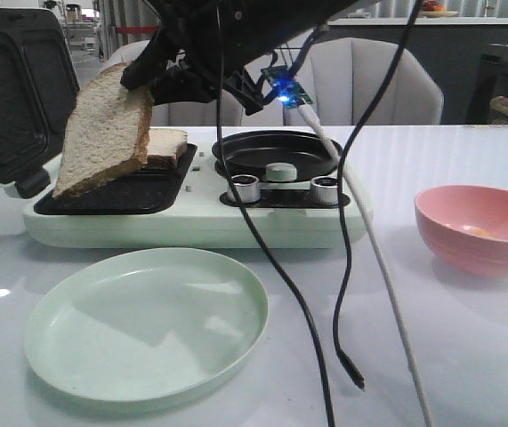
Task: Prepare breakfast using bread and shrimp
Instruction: 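Carry the bread with the right gripper onto the nearer sandwich plate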
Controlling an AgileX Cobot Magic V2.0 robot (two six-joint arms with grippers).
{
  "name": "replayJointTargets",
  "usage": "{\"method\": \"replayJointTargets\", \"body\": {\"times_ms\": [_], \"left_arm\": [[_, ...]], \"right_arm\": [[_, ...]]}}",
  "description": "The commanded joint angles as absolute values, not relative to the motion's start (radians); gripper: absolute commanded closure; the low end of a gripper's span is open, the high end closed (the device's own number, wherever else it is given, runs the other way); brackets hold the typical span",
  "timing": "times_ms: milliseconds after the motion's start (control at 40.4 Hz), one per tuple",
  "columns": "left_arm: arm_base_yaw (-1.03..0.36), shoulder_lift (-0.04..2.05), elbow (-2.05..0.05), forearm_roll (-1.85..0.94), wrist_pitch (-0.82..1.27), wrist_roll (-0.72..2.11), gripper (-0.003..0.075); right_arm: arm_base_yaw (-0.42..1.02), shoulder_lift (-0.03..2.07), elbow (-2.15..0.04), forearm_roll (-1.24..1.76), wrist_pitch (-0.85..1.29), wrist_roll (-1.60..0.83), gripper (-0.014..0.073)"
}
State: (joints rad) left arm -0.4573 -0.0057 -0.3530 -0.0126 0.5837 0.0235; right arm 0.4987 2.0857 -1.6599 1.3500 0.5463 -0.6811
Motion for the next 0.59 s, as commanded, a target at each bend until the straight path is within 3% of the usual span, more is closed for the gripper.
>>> {"method": "replayJointTargets", "body": {"times_ms": [0, 124, 272, 371, 569], "left_arm": [[-0.458, -0.025, -0.381, -0.019, 0.499, 0.015, 0.0356], [-0.458, -0.025, -0.381, -0.019, 0.499, 0.015, 0.0356], [-0.458, -0.025, -0.381, -0.019, 0.499, 0.015, 0.0356], [-0.458, -0.025, -0.381, -0.019, 0.499, 0.015, 0.0356], [-0.458, -0.025, -0.381, -0.019, 0.499, 0.015, 0.0356]], "right_arm": [[0.498, 2.073, -1.757, 1.410, 0.532, -0.694, 0.0427], [0.498, 2.130, -1.821, 1.412, 0.527, -0.694, 0.0400], [0.498, 2.163, -1.853, 1.410, 0.526, -0.699, 0.0162], [0.501, 2.163, -1.869, 1.408, 0.537, -0.703, 0.0081], [0.500, 2.126, -1.872, 1.329, 0.550, -0.699, 0.0071]]}}
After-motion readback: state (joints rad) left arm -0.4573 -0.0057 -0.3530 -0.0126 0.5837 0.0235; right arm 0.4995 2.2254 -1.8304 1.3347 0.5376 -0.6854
